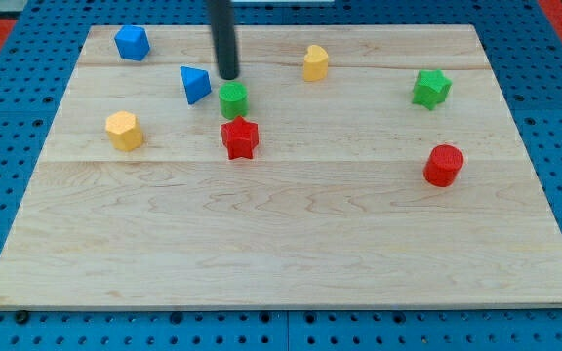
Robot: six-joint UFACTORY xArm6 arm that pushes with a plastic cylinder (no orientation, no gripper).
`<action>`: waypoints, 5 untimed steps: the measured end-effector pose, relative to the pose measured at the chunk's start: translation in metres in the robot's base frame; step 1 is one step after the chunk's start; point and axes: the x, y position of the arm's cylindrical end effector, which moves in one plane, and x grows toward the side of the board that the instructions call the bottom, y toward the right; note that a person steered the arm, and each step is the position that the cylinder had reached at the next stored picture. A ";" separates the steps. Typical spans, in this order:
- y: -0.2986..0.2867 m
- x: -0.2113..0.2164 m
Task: Move the yellow heart up a bit
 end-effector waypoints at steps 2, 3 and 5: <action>0.071 0.013; 0.098 0.001; 0.090 -0.040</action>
